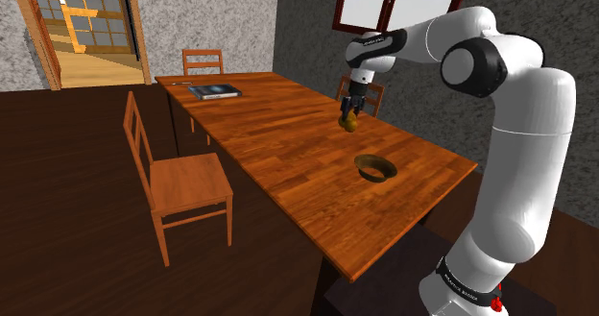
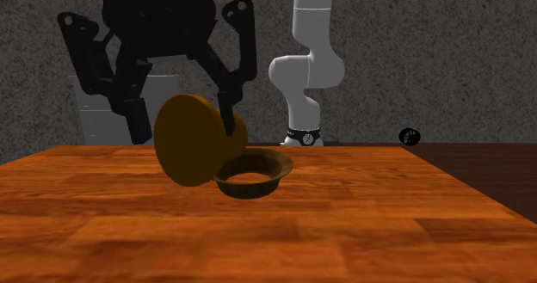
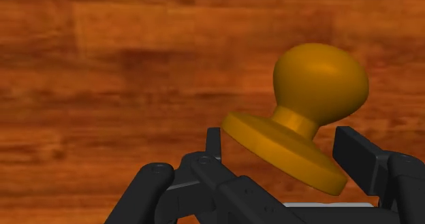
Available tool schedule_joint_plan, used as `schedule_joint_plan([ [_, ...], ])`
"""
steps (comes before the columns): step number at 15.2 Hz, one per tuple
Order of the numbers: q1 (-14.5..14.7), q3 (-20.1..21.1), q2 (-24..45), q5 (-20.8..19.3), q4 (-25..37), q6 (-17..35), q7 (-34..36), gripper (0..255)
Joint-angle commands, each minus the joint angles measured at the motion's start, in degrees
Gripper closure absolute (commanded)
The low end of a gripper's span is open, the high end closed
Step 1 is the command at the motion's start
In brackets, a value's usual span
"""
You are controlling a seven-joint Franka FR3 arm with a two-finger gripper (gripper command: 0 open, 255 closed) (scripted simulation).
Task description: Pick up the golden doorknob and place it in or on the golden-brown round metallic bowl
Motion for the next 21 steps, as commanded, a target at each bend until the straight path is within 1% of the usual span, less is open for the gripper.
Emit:
schedule_joint_plan([
  [1,0.97,-0.51,-4.73,-1.61,-6.61,2.24,0.18,255],
  [4,1.91,-1.06,-11.98,-4.49,-15.69,4.78,0.97,255],
  [7,2.19,-1.31,-19.13,-7.62,-23.89,6.57,2.11,255],
  [12,1.06,-1.01,-31.05,-12.94,-36.05,7.84,4.28,255],
  [13,1.29,-1.13,-28.99,-12.01,-34.11,7.78,3.86,255],
  [14,1.30,-1.14,-28.99,-12.01,-34.11,7.78,3.86,0],
  [18,-1.63,-4.74,-42.70,-7.84,-52.58,22.66,1.08,0],
  [21,-3.24,-9.30,-51.57,-3.63,-65.30,33.71,-3.51,0],
])
